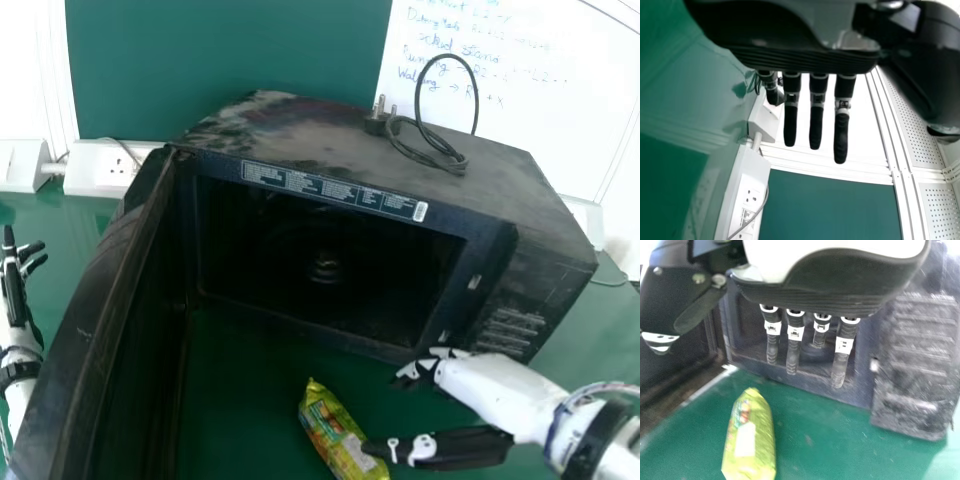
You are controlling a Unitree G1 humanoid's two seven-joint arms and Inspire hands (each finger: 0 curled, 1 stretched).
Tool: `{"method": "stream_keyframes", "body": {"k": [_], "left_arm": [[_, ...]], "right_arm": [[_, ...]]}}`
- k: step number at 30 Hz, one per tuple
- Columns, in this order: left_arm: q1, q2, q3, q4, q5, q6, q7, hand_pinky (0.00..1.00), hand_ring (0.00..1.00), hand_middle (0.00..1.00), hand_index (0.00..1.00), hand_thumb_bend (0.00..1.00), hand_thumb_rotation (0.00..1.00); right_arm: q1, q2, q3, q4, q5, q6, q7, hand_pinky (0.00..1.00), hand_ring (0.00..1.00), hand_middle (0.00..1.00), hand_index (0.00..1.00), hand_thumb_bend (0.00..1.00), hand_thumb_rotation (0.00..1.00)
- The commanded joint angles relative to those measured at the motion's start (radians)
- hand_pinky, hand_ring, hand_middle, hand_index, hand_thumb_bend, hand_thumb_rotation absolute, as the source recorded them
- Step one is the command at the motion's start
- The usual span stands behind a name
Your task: Put biscuit inside oven
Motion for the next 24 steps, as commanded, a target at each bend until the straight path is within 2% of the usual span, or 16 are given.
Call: {"method": "stream_keyframes", "body": {"k": [1, 7, 12, 18, 24], "left_arm": [[0.011, -0.001, 0.004, -0.001, -0.008, -0.014, -0.011, 0.71, 0.68, 0.71, 0.50, 0.50, 0.05], [0.008, -0.004, 0.003, -0.001, 0.001, -0.013, -0.005, 0.71, 0.68, 0.71, 0.50, 0.50, 0.05], [0.012, -0.010, 0.000, -0.017, 0.001, -0.003, -0.002, 0.71, 0.68, 0.71, 0.50, 0.50, 0.05], [0.014, -0.013, -0.001, -0.025, 0.005, -0.003, 0.001, 0.70, 0.68, 0.70, 0.50, 0.50, 0.05], [0.012, -0.017, -0.001, -0.031, 0.004, 0.001, 0.000, 0.70, 0.67, 0.69, 0.50, 0.50, 0.04]], "right_arm": [[0.000, -0.006, 0.038, -0.004, -0.030, 0.012, -0.011, 0.62, 0.77, 0.81, 0.84, 1.00, 0.68], [-0.019, -0.012, 0.146, -0.004, -0.145, 0.037, -0.003, 0.59, 0.78, 0.83, 0.86, 1.00, 0.71], [-0.070, 0.029, 0.263, -0.004, -0.288, 0.058, -0.002, 0.59, 0.78, 0.82, 0.84, 1.00, 0.71], [-0.162, 0.134, 0.393, -0.004, -0.486, 0.091, 0.100, 0.65, 0.84, 0.87, 0.86, 1.00, 0.67], [-0.201, 0.272, 0.479, -0.004, -0.731, 0.042, 0.224, 0.70, 0.87, 0.91, 0.90, 1.00, 0.67]]}}
